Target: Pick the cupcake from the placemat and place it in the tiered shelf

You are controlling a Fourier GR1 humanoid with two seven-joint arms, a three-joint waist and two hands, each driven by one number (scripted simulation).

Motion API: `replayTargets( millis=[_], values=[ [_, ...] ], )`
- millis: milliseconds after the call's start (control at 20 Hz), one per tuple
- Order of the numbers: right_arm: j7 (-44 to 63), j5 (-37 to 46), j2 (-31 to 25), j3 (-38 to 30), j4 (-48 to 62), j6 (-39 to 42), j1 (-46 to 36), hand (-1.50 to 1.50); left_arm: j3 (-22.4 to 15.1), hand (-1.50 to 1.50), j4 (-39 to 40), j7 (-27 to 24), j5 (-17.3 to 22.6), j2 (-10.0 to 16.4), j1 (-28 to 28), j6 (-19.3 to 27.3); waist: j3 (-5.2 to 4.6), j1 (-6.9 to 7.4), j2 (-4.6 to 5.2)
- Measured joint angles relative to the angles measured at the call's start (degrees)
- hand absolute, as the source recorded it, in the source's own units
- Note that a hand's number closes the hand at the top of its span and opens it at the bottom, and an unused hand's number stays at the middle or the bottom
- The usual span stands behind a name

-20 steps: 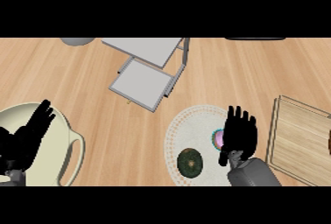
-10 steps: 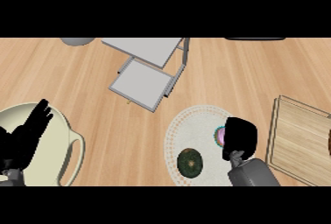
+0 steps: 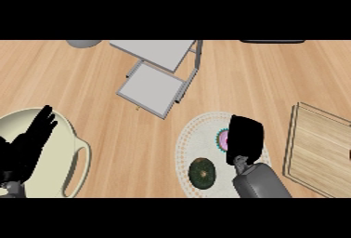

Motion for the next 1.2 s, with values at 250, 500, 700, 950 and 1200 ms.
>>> replayTargets(
  millis=[250, 500, 700, 950, 1200],
  values=[
    [5.7, -6.7, 2.3, 8.1, 1.9, -3.9, -10.8, 1.5, -2.2, 0.0, 0.5, 0.4, -0.7, -0.8, -3.2, -0.8, 0.06, 4.36, 0.9],
    [9.8, -12.8, 2.8, 12.0, 4.2, -7.9, -22.1, 1.5, -3.8, 0.0, 1.9, 0.0, -1.7, -1.4, -5.0, -1.2, -0.04, 6.93, 1.11],
    [12.9, -16.8, 2.8, 13.9, 4.6, -11.0, -28.9, 1.5, -4.1, 0.0, 2.5, 0.4, -2.1, -1.6, -6.1, -1.0, -0.1, 7.3, 0.83],
    [15.5, -21.4, 2.7, 12.9, 2.6, -14.8, -36.0, 1.5, -4.3, 0.0, 3.3, 0.6, -2.4, -1.8, -6.5, -1.0, -0.14, 7.16, 0.37],
    [17.6, -22.7, 2.7, 12.4, 0.9, -18.6, -42.3, 1.5, -4.0, 0.0, 3.9, 0.1, -2.5, -1.9, -6.1, -0.7, -0.2, 6.4, -0.14]
  ],
)
